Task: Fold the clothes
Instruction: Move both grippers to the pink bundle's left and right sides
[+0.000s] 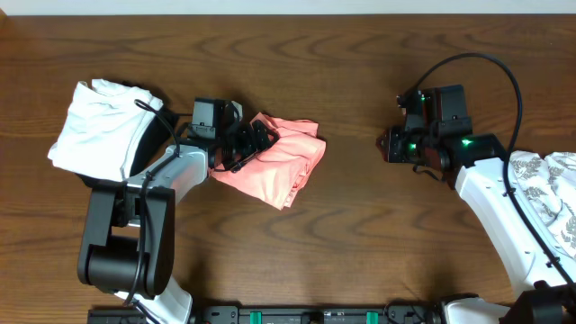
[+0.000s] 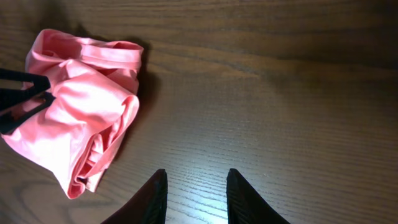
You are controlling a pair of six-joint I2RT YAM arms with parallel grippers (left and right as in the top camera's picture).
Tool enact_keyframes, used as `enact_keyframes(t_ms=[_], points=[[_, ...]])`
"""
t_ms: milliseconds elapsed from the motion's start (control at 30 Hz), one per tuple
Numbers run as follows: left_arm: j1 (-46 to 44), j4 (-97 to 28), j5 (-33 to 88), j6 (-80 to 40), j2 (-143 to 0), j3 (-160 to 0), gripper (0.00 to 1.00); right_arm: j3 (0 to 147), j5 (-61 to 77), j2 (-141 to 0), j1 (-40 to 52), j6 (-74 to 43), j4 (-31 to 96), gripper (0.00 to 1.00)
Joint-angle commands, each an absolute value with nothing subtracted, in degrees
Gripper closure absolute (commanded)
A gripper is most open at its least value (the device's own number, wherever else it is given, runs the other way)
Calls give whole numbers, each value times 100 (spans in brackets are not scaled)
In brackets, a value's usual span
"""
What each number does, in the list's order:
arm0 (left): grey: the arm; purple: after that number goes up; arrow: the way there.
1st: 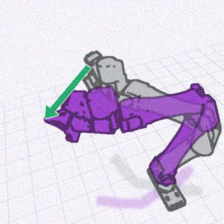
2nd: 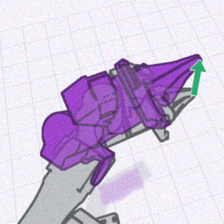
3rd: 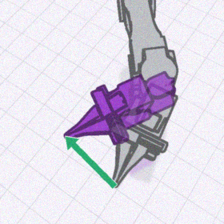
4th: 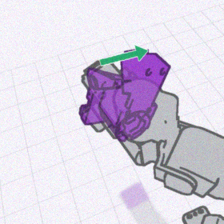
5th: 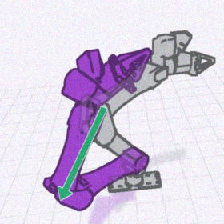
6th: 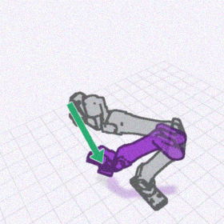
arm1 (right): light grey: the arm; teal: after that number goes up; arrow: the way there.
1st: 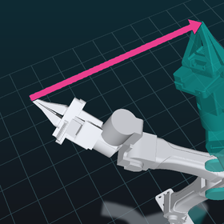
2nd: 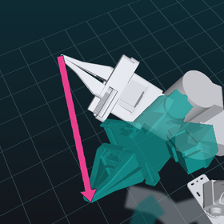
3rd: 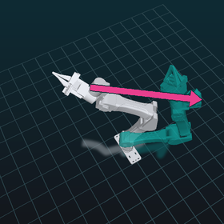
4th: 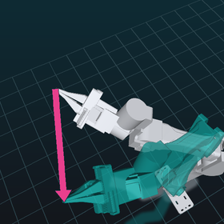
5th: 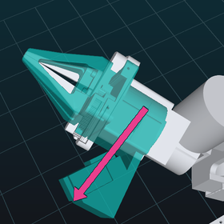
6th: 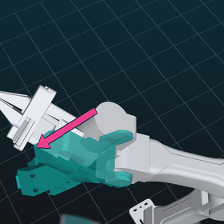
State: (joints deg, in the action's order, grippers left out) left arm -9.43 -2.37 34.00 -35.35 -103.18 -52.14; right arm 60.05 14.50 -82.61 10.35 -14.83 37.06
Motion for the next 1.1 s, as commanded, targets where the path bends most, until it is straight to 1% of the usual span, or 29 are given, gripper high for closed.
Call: enact_keyframes(t_ms=[0,133,200,267,333,400,433,600,667,767,800,833,933,1067], points=[[-928,-75,3343,-3430,-10427,-5004,18,6025,1435,-8276,1004,-1474,3710,70],[-928,572,4049,-3439,-10320,-5076,16,6025,1437,-8276,1004,-1474,3712,70],[-928,790,4263,-3439,-10151,-5133,12,6025,1437,-8276,1004,-1470,3704,70],[-928,843,4265,-3430,-9913,-5162,8,6025,1509,-8276,1011,-1297,3680,70],[-908,875,4261,-3382,-9605,-5162,4,6025,1686,-8276,1020,-884,3618,70],[-858,827,4219,-3299,-9253,-5162,0,6025,1697,-8278,1020,-668,3548,69],[-823,762,4160,-3306,-9105,-5162,0,6025,1697,-8278,1020,-624,3524,68],[-631,56,4056,-3282,-8532,-5162,1,6025,2078,-8385,1111,-71,3166,76],[-617,-593,3745,-3288,-8444,-5162,2,6025,2158,-8558,1258,176,2858,83],[-617,-1525,3221,-3387,-8455,-5159,2,6025,2169,-8908,1542,421,2377,89],[-617,-1892,3035,-3430,-8464,-5155,2,6025,2169,-9105,1675,510,2139,93],[-617,-2169,2939,-3435,-8466,-5148,2,6025,2169,-9253,1772,552,1946,99],[-617,-2700,2902,-3413,-8466,-5144,2,6025,2211,-9841,2112,694,1105,99],[-617,-2985,2838,-3319,-8466,-5144,2,6027,2211,-10508,2418,690,58,99]])
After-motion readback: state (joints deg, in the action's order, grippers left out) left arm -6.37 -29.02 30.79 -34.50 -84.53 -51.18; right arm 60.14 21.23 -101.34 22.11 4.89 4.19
